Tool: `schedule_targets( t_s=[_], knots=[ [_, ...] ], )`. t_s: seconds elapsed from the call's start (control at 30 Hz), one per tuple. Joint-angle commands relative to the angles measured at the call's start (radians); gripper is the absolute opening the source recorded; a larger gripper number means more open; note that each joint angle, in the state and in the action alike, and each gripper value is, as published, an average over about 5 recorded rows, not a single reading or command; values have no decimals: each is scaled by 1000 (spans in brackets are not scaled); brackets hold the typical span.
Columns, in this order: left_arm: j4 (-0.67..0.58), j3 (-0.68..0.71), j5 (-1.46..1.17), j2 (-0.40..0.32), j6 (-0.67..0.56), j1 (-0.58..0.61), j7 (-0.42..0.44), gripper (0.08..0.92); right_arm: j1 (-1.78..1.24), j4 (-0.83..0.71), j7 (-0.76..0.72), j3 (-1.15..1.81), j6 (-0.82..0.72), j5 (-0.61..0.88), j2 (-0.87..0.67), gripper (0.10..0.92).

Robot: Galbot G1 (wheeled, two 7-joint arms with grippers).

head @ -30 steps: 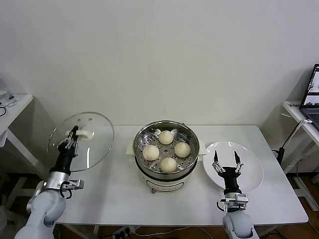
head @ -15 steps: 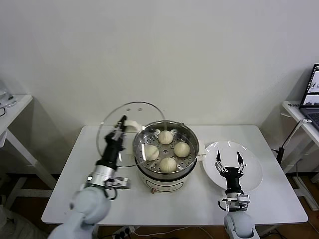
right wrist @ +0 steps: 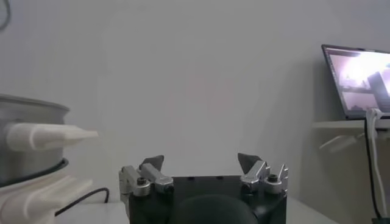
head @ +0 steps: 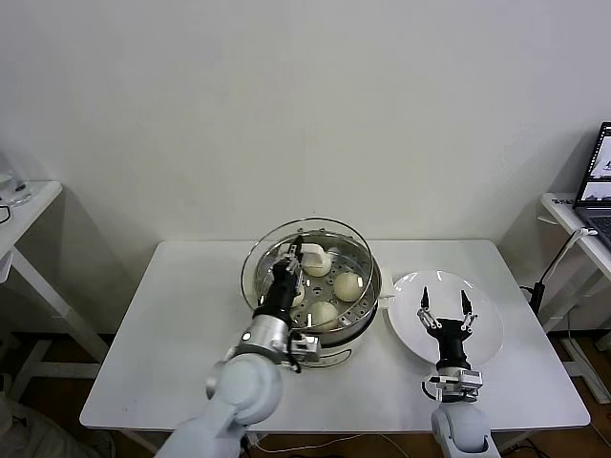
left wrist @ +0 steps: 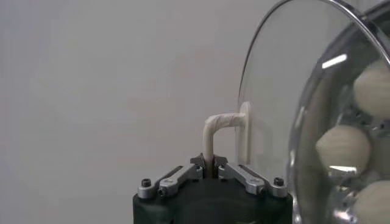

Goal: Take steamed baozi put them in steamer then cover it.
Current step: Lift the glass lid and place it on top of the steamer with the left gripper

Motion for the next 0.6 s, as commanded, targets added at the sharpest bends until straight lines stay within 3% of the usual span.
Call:
schedule_targets(
  t_s=[0.03,0.6],
  knots=[
    [115,76,177,-102,56,-50,92,190,5,-13,-1,5,3,0,1,823],
    [203,52,232,-171,42,-52,70,190,20,-34,-4,4,7,-8,5,823]
  ],
)
